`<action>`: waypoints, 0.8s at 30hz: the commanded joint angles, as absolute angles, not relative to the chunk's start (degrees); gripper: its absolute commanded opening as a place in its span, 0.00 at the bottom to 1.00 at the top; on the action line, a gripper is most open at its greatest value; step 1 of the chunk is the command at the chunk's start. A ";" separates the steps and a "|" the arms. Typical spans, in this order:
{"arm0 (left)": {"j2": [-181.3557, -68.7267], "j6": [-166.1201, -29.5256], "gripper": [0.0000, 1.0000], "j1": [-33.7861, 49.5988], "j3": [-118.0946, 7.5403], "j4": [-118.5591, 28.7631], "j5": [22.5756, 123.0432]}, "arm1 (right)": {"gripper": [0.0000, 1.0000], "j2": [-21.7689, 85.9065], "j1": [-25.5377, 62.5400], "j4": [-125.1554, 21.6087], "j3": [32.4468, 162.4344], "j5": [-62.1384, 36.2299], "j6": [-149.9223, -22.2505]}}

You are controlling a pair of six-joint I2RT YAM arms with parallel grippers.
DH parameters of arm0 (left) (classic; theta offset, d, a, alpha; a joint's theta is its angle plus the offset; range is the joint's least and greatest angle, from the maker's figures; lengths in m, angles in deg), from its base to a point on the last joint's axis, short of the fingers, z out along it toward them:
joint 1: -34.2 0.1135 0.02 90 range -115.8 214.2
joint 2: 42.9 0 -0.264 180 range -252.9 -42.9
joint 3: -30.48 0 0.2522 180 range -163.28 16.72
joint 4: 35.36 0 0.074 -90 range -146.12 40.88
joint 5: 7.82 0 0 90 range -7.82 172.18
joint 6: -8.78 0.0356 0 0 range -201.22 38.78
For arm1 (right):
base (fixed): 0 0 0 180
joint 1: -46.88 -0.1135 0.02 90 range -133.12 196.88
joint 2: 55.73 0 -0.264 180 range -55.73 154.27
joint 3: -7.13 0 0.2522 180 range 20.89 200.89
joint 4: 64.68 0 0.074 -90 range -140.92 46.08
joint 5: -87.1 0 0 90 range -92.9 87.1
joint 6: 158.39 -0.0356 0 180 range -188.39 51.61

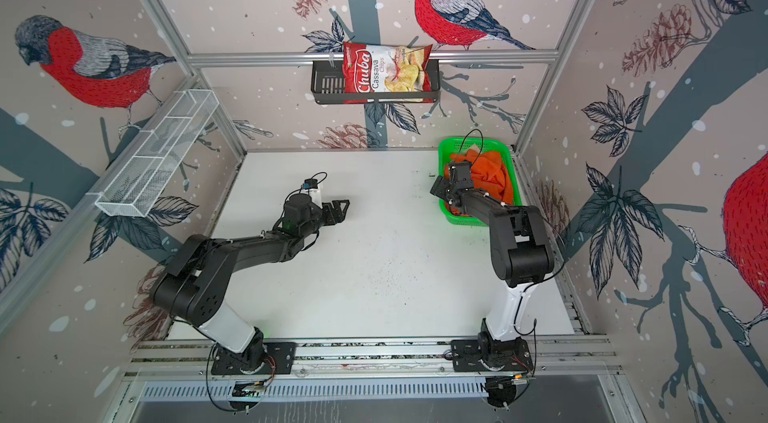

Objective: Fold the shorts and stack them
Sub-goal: 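Grasp the orange shorts with the right gripper while the left draws back, then lift the orange shorts high out of the basket with the right gripper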

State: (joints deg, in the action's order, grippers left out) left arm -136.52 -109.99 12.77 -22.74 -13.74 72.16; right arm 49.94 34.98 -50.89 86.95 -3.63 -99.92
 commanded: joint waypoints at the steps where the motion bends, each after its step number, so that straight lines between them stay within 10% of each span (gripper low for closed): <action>1: -135.40 -109.99 0.80 12.84 -22.83 -12.25 71.55 | 0.89 45.64 34.78 -49.68 87.33 -5.01 -97.20; 10: -132.24 -108.23 0.80 12.84 -22.92 -14.90 72.51 | 1.00 34.11 39.29 -43.09 88.30 6.32 -89.42; 24: -133.77 -107.63 0.80 12.84 -23.96 -15.63 72.84 | 0.92 55.21 47.22 -38.20 101.85 0.84 -82.58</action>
State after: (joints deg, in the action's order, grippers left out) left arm -133.48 -108.24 12.77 -23.35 -16.02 72.33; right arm 53.10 46.83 -38.39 100.61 2.68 -84.35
